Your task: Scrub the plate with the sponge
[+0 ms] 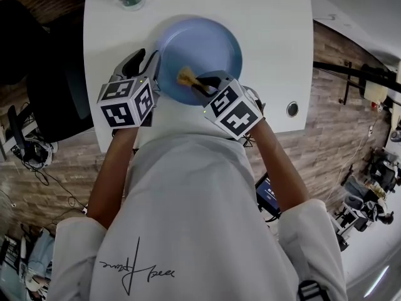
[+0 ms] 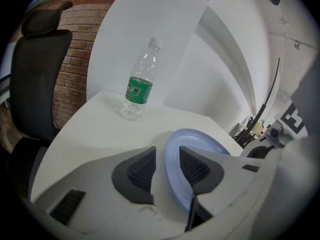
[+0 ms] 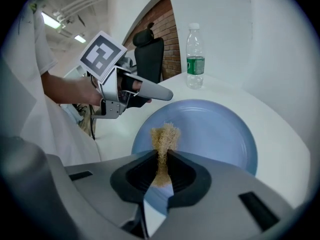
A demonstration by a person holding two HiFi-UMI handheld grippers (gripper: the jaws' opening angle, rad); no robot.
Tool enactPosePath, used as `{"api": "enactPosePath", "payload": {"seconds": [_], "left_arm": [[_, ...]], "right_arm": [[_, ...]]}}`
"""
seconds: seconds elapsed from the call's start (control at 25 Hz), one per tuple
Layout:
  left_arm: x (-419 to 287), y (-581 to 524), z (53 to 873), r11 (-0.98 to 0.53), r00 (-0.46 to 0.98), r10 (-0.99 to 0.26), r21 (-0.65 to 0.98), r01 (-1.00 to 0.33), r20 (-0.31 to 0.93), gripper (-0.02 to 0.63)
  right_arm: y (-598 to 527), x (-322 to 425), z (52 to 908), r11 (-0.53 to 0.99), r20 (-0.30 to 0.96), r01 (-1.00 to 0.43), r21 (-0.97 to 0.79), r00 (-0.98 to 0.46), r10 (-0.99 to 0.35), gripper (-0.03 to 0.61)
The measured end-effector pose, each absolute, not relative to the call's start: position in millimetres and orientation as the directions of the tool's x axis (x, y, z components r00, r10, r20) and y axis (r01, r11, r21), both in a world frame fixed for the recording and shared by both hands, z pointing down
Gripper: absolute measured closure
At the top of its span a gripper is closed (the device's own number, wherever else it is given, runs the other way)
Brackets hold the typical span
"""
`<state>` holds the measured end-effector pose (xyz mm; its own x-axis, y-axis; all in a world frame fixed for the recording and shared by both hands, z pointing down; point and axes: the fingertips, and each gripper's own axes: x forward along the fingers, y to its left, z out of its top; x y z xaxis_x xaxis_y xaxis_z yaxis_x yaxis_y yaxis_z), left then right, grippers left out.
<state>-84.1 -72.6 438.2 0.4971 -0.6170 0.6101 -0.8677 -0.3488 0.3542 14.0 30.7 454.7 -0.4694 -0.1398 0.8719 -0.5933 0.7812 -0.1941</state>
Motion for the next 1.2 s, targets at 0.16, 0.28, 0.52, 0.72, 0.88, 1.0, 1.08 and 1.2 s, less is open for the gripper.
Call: {"api": "enactPosePath", "payload": {"seconds": [0.16,0.28,0.52,0.72,0.88,1.0,1.08,1.2], "left_arm": [[-86.0,-69.4,420.6,-0.367,0.502,-0.649,0.342,-0.865,0.572,0.448],[-83.9,-64.2,409.6,-0.383,0.513,-0.659,0.342,-0.858,0.550,0.449],[-76.0,-52.9,379.0,-0.421,0.541,-0.673,0.339,-0.841,0.505,0.485],[-61.1,-40.4,349.5,-0.459,0.568,-0.682,0.336,-0.823,0.460,0.519],[-52.3,-30.7,324.3,-0.495,0.584,-0.703,0.311,-0.811,0.406,0.596],[-46.0,-22.4,307.3,-0.521,0.607,-0.702,0.312,-0.795,0.373,0.619],[-43.5,-20.3,296.0,-0.533,0.611,-0.708,0.300,-0.791,0.354,0.620],[-42.3,-19.6,282.7,-0.543,0.606,-0.724,0.271,-0.795,0.329,0.620]], "right_arm": [[31.0,22.6,440.1,0.764,0.856,-0.618,-0.187,-0.484,-0.182,0.537],[35.1,31.0,433.1,0.756,0.850,-0.631,-0.172,-0.483,-0.210,0.537],[40.3,39.6,406.8,0.741,0.808,-0.653,-0.160,-0.518,-0.282,0.537],[38.9,50.9,369.1,0.711,0.730,-0.684,-0.164,-0.568,-0.379,0.537],[30.9,59.2,333.4,0.689,0.631,-0.713,-0.132,-0.596,-0.497,0.537],[33.6,61.1,310.9,0.688,0.572,-0.715,-0.126,-0.619,-0.538,0.537],[35.1,61.8,300.5,0.684,0.547,-0.717,-0.133,-0.629,-0.552,0.537],[37.7,63.5,292.9,0.675,0.524,-0.724,-0.142,-0.634,-0.569,0.537]]}}
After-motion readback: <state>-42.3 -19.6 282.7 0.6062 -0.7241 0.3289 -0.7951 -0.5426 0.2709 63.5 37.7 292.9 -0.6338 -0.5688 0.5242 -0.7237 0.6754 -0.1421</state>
